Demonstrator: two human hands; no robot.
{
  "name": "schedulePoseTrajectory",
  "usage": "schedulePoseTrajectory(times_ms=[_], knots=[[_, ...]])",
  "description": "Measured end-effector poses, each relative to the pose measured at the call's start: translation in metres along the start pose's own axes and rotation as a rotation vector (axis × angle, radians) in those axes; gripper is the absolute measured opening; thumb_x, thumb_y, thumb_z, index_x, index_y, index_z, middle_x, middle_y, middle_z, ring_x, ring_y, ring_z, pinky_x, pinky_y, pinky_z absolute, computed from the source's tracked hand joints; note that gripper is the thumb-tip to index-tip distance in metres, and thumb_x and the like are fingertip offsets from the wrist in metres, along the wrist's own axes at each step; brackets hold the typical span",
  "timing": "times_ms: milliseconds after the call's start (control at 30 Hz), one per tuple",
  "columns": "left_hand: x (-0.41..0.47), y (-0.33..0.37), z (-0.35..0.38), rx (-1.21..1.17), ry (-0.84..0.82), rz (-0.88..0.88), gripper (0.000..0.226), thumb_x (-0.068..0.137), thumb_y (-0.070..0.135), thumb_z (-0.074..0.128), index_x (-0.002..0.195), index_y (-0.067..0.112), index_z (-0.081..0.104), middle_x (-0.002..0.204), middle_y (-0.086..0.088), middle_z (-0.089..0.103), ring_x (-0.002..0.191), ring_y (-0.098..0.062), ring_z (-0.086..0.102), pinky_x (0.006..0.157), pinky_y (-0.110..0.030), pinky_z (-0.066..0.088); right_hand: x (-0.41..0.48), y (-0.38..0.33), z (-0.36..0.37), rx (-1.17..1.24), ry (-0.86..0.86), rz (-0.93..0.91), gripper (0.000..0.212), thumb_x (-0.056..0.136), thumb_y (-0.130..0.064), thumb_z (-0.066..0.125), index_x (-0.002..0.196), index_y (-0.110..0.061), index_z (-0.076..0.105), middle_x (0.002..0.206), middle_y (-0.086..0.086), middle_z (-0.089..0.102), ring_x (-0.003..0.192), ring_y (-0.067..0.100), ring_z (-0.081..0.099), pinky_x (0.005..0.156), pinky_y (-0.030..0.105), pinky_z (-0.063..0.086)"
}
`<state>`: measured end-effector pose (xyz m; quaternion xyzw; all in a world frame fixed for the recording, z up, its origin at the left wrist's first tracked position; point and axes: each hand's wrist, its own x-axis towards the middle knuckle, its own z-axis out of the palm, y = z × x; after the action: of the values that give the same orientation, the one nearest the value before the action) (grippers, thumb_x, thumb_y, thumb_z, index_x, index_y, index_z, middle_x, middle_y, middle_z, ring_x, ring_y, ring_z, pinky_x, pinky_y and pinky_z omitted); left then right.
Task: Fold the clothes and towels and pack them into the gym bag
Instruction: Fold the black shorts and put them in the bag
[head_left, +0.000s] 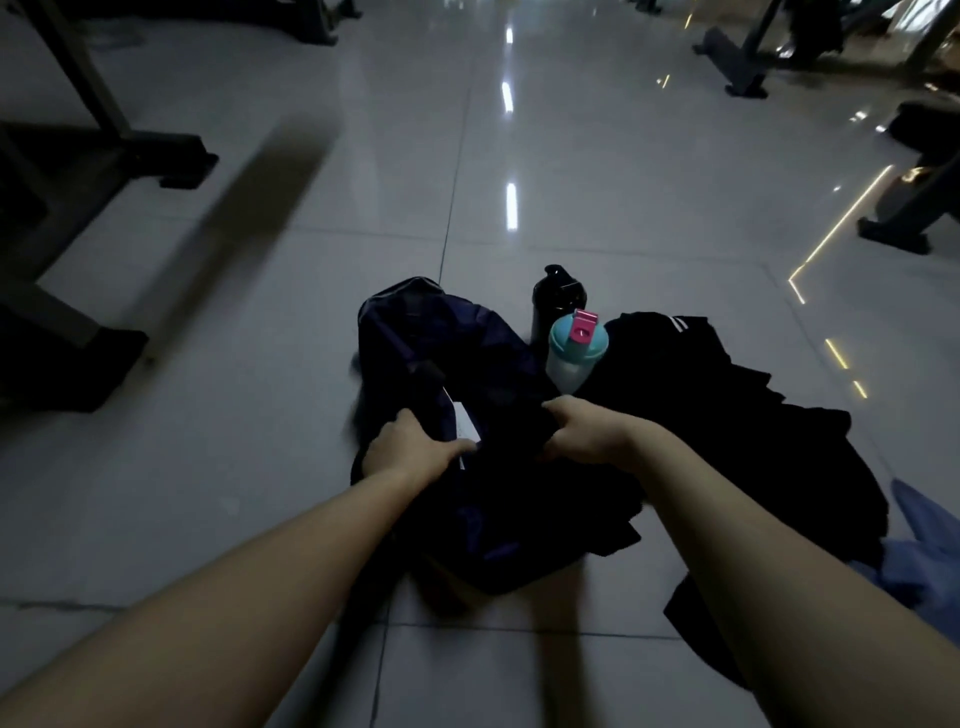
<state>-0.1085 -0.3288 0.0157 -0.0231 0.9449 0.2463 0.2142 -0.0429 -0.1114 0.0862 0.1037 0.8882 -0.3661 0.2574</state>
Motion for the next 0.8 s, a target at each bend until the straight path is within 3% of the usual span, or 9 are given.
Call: schedulePoseTrajectory(times_ms=[100,200,333,467,533,600,700,767,800], knots=[[0.0,-0.012,0.008,-0.07,0.056,0.012,0.02,0.084,0.033,0.07,0.081,0.015,0.062,0.084,-0.004,0.069,0.072,-0.022,0.063,0.062,-0.031,0.049,0.012,0.007,0.019,-0.109,-0.071,0.012,0.014,0.08,-0.003,0.065,0.091,-0.011,0.067,0.095,0.011,0.072,0.088,0.027,0.07,0.077,0.041,0.057],[-0.004,-0.039,0.004,-0.25,0.095,-0.119,0.014,0.083,0.025,0.067,0.08,0.011,0.07,0.074,-0.005,0.067,0.066,-0.022,0.061,0.055,-0.028,0.042,0.02,0.019,0.035,-0.158,-0.103,0.029,0.013,0.081,-0.003,0.063,0.083,-0.016,0.062,0.082,0.003,0.068,0.07,0.017,0.064,0.058,0.028,0.051],[-0.019,-0.079,0.0,-0.276,0.114,-0.266,0.011,0.08,0.02,0.066,0.08,0.009,0.066,0.084,-0.012,0.068,0.07,-0.028,0.06,0.062,-0.03,0.043,0.024,0.028,0.057,-0.231,-0.163,0.081,0.014,0.083,-0.004,0.061,0.095,-0.012,0.064,0.089,0.004,0.067,0.076,0.019,0.063,0.06,0.027,0.048],[-0.032,-0.116,-0.012,-0.074,-0.025,-0.31,0.027,0.079,0.036,0.067,0.092,0.012,0.068,0.088,-0.008,0.07,0.077,-0.03,0.066,0.074,-0.034,0.056,0.023,0.03,0.08,-0.302,-0.191,0.116,0.025,0.083,-0.01,0.061,0.108,-0.009,0.062,0.102,0.008,0.067,0.091,0.025,0.065,0.07,0.031,0.049],[-0.033,-0.127,-0.02,-0.008,-0.087,-0.332,0.035,0.077,0.036,0.067,0.103,0.013,0.069,0.094,-0.009,0.071,0.082,-0.03,0.069,0.082,-0.039,0.06,0.022,0.03,0.086,-0.312,-0.179,0.109,0.024,0.082,-0.011,0.063,0.106,-0.01,0.06,0.104,0.008,0.066,0.095,0.027,0.065,0.073,0.031,0.049],[-0.031,-0.127,-0.026,0.091,-0.085,-0.323,0.051,0.076,0.033,0.07,0.121,0.011,0.059,0.109,-0.012,0.068,0.094,-0.032,0.067,0.087,-0.039,0.057,0.021,0.025,0.083,-0.308,-0.158,0.085,0.021,0.082,-0.01,0.064,0.102,-0.009,0.061,0.103,0.009,0.067,0.095,0.027,0.066,0.072,0.031,0.049],[-0.028,-0.108,-0.028,0.22,0.192,-0.054,0.087,0.076,0.036,0.078,0.145,0.016,0.028,0.13,-0.017,0.049,0.114,-0.038,0.055,0.089,-0.047,0.05,0.022,0.011,0.065,-0.31,-0.089,0.021,0.014,0.08,-0.006,0.065,0.094,-0.008,0.063,0.094,0.01,0.069,0.088,0.026,0.067,0.072,0.035,0.053],[-0.032,-0.095,-0.025,0.285,0.345,0.164,0.102,0.075,0.036,0.08,0.153,0.021,0.016,0.13,-0.017,0.042,0.113,-0.039,0.05,0.088,-0.05,0.046,0.023,-0.001,0.054,-0.294,-0.043,-0.039,0.013,0.078,-0.007,0.067,0.09,-0.009,0.064,0.09,0.009,0.07,0.085,0.025,0.068,0.072,0.037,0.054],[-0.033,-0.093,-0.022,0.29,0.346,0.183,0.106,0.075,0.036,0.081,0.154,0.023,0.012,0.129,-0.016,0.043,0.11,-0.038,0.052,0.085,-0.049,0.047,0.023,-0.008,0.049,-0.267,-0.029,-0.068,0.012,0.078,-0.007,0.068,0.088,-0.009,0.063,0.087,0.008,0.07,0.083,0.025,0.068,0.069,0.036,0.054]])
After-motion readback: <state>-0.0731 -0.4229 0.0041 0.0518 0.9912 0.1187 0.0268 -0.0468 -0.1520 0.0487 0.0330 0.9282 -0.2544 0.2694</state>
